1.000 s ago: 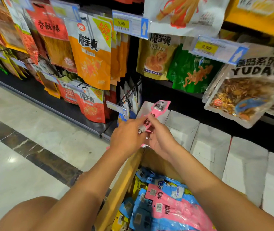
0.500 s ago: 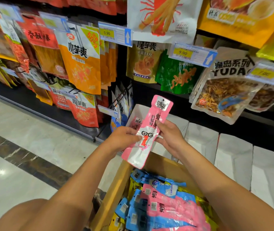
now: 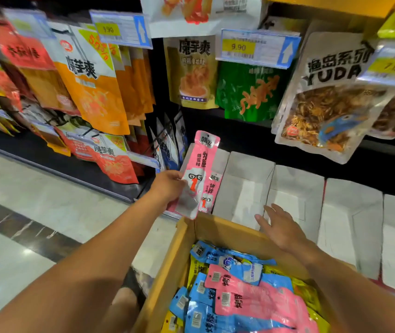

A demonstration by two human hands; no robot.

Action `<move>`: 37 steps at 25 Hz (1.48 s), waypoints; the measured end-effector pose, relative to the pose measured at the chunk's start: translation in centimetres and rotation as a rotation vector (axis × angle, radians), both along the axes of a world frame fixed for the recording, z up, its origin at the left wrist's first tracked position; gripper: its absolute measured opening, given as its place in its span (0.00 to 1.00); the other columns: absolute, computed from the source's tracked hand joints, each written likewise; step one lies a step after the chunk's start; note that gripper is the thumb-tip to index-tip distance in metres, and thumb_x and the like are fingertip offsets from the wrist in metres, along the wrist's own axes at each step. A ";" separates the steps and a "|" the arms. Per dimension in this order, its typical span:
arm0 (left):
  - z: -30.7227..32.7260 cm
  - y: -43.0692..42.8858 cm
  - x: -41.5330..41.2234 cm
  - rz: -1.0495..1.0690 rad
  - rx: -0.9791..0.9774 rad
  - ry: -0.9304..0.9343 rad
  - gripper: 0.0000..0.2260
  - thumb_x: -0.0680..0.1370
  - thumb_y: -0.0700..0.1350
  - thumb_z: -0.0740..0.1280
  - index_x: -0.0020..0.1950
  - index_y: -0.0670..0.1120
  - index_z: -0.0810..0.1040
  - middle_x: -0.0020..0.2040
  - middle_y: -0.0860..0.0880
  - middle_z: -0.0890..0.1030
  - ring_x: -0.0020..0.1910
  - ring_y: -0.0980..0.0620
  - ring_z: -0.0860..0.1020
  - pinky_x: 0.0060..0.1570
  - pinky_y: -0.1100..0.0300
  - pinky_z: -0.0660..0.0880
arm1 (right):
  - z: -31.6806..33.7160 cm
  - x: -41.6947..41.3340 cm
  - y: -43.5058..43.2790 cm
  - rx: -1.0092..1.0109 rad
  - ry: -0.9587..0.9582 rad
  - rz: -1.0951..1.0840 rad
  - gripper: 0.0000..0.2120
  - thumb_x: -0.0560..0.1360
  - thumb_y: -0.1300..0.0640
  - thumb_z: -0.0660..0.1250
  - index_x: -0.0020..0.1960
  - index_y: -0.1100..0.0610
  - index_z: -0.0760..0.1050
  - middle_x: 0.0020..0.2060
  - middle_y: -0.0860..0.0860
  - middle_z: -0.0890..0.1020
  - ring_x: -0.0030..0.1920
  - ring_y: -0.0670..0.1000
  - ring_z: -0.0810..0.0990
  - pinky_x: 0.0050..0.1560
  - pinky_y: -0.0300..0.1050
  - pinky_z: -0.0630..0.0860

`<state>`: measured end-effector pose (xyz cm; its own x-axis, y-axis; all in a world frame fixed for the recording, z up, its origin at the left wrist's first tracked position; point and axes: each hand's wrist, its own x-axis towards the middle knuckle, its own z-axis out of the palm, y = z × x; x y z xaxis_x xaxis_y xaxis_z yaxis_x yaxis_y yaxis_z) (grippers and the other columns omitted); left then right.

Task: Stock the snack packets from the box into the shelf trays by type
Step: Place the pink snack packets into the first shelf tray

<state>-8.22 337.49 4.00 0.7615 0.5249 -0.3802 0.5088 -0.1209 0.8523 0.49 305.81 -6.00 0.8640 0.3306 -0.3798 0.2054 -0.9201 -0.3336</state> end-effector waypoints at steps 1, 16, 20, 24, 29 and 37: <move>-1.3 0.4 1.3 -0.015 0.040 0.022 0.13 0.79 0.35 0.68 0.36 0.47 0.80 0.27 0.50 0.77 0.32 0.48 0.76 0.33 0.63 0.69 | -0.7 -0.1 -0.5 -0.020 0.010 0.023 0.35 0.78 0.29 0.47 0.80 0.45 0.56 0.80 0.46 0.54 0.79 0.53 0.55 0.77 0.55 0.59; -17.1 2.5 13.0 -0.181 0.273 0.286 0.07 0.79 0.35 0.69 0.41 0.41 0.79 0.38 0.44 0.78 0.44 0.43 0.78 0.31 0.61 0.76 | -3.7 0.0 -0.9 -0.116 -0.116 0.129 0.34 0.78 0.29 0.40 0.80 0.43 0.55 0.80 0.40 0.52 0.78 0.47 0.57 0.73 0.50 0.66; -19.8 2.8 13.3 -0.438 0.459 0.430 0.09 0.80 0.36 0.66 0.57 0.39 0.84 0.56 0.41 0.84 0.55 0.39 0.82 0.56 0.47 0.81 | -4.0 0.0 -1.0 -0.081 -0.100 0.116 0.34 0.78 0.29 0.42 0.79 0.41 0.59 0.79 0.38 0.54 0.78 0.45 0.57 0.74 0.50 0.63; -21.0 2.3 13.0 -0.569 0.634 0.476 0.09 0.80 0.37 0.66 0.58 0.40 0.83 0.55 0.41 0.85 0.54 0.42 0.83 0.49 0.55 0.80 | -4.4 0.1 -1.1 -0.084 -0.113 0.110 0.33 0.78 0.28 0.41 0.77 0.39 0.62 0.78 0.38 0.58 0.76 0.46 0.61 0.73 0.50 0.65; -21.7 2.2 12.0 -0.707 0.859 0.410 0.29 0.79 0.55 0.70 0.77 0.60 0.63 0.78 0.48 0.63 0.75 0.39 0.67 0.70 0.40 0.69 | -4.6 0.1 -1.1 -0.093 -0.149 0.113 0.34 0.77 0.27 0.39 0.75 0.39 0.64 0.78 0.39 0.61 0.75 0.48 0.65 0.68 0.53 0.71; -24.3 2.6 11.3 -0.962 0.751 0.512 0.37 0.81 0.66 0.58 0.82 0.61 0.39 0.84 0.49 0.38 0.82 0.41 0.36 0.79 0.36 0.43 | -4.5 0.2 -1.0 -0.123 -0.140 0.118 0.33 0.77 0.27 0.39 0.75 0.38 0.62 0.78 0.39 0.60 0.75 0.49 0.64 0.68 0.56 0.71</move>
<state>3.07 340.04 -20.27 0.8044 0.0672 -0.5903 0.1974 -0.9674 0.1589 0.72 304.86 -10.54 0.8692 0.3910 -0.3025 0.3505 -0.9189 -0.1809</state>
